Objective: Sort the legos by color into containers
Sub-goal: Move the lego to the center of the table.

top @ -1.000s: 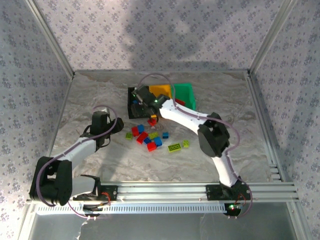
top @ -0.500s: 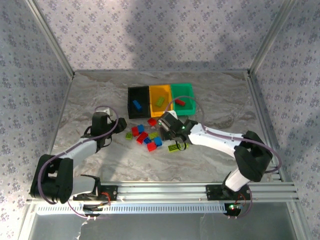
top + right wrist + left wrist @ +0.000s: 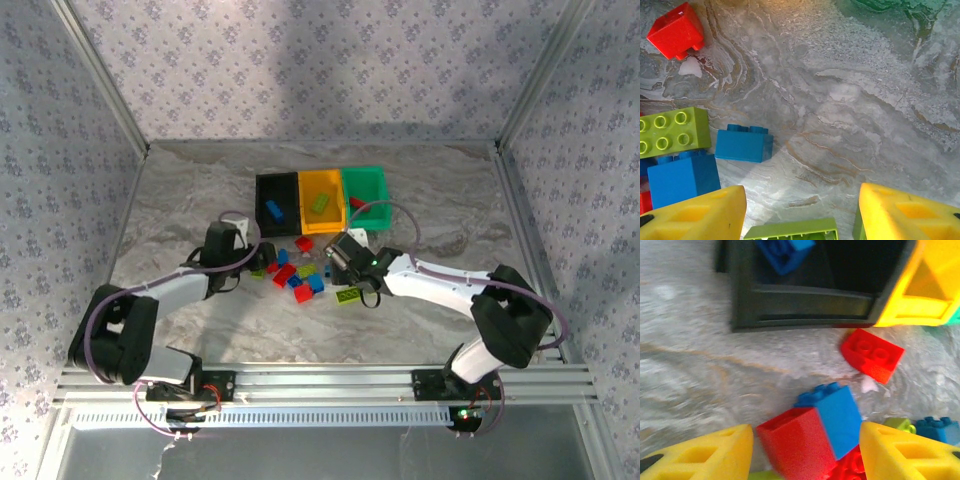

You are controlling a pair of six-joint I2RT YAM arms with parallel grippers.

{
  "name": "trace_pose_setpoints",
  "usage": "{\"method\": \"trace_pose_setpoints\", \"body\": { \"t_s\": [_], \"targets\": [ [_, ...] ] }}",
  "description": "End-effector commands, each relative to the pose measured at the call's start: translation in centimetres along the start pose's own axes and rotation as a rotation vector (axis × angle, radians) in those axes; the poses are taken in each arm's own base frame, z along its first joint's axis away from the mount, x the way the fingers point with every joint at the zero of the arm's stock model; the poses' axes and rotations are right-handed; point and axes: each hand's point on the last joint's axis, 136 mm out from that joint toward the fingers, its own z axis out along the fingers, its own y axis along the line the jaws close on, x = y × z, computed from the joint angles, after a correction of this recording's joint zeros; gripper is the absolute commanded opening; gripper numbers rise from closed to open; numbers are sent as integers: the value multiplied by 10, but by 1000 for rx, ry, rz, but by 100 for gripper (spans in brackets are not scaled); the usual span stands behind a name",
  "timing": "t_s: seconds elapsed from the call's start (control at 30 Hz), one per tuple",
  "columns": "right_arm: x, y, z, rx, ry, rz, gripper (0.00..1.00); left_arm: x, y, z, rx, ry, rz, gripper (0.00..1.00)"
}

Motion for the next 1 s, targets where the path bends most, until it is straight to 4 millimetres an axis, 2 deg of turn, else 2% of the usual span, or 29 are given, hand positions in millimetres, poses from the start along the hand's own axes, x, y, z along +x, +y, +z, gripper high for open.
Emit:
{"method": "trace_pose_setpoints", "body": {
  "t_s": [0.0,0.07,0.23,0.4,0.6,0.7,0.97],
  "targets": [
    [-12,0,-4,13,-37,2,63,-2,-17,6,28,57,89,58],
    [-11,-7,-6,31,-50,5,63,-1,-17,6,22,92,104,57],
    [-12,-24,-10,43,-76,51,64,3,-5,-4,-70,130,143,56],
    [-11,-36,-4,36,-81,104,63,17,-12,-12,-66,192,195,56],
    [-12,-38,0,21,-84,107,64,43,-8,-3,-105,315,246,57],
    [-11,-38,0,17,-80,112,64,49,-2,2,-129,350,237,57],
    [-5,-44,-1,22,-85,135,64,38,14,10,-253,388,255,57]
  ]
}}
